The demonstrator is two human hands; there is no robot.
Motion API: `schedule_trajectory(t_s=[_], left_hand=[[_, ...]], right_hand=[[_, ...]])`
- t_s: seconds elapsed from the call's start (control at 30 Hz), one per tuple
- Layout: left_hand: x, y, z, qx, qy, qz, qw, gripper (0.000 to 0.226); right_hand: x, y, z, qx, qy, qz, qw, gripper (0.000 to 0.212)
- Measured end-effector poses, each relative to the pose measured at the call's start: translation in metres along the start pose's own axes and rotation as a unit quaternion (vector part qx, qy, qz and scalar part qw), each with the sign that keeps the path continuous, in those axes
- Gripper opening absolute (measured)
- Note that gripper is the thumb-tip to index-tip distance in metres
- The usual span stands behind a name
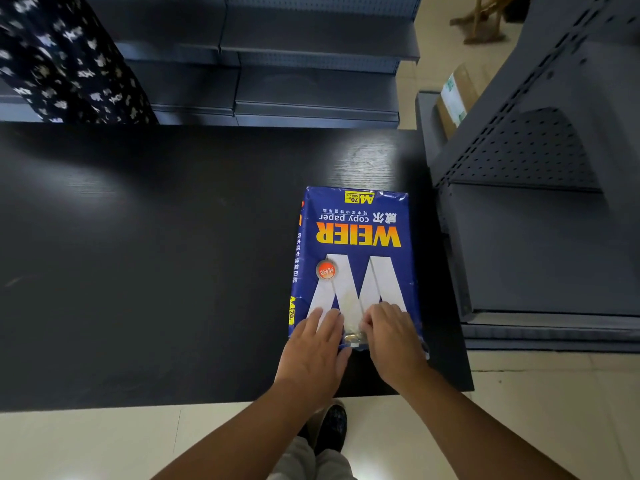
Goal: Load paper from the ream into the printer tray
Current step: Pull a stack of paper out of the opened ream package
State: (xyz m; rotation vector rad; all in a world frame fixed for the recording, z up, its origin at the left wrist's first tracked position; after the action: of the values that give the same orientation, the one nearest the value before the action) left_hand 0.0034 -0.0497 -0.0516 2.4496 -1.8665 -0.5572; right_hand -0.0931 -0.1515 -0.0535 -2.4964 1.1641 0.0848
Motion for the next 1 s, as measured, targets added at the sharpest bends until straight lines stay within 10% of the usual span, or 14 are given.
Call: schedule_trajectory(t_s=[0.3,0.57,0.77,1.0], left_hand=[[0.000,0.002,-0.002,0.010,0.012,0.011,1.000,0.049],[-0.008,0.005,0.021,0.022,-0.014,-0.025,0.999,0.071],[-0.011,0.006,0.030,0.038,-0.015,-0.029,0.999,0.078],[-0.012,0.008,0.031,0.039,-0.018,-0.034,0.999,0.077]], right_hand=[[-0.082,0.008,0.009,-0.087,-0.019,-0.188,0.978,0.014],[-0.110,0.007,0.019,-0.020,-0.008,-0.176,0.984,0.012],[-0.099,0.051,-0.001,0.300,0.084,0.167,0.935,0.022],[-0.079,0.057,0.011,0.325,0.090,0.258,0.905,0.044]])
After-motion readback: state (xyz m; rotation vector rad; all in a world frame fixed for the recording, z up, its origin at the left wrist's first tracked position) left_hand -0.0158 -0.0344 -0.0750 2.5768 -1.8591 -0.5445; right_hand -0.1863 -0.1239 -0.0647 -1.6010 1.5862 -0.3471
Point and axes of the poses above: each hand's wrist, its own x-axis towards the middle knuckle, its own z-axis out of the palm, y = z × x, the point moved 5 cm from there along x, towards the middle knuckle
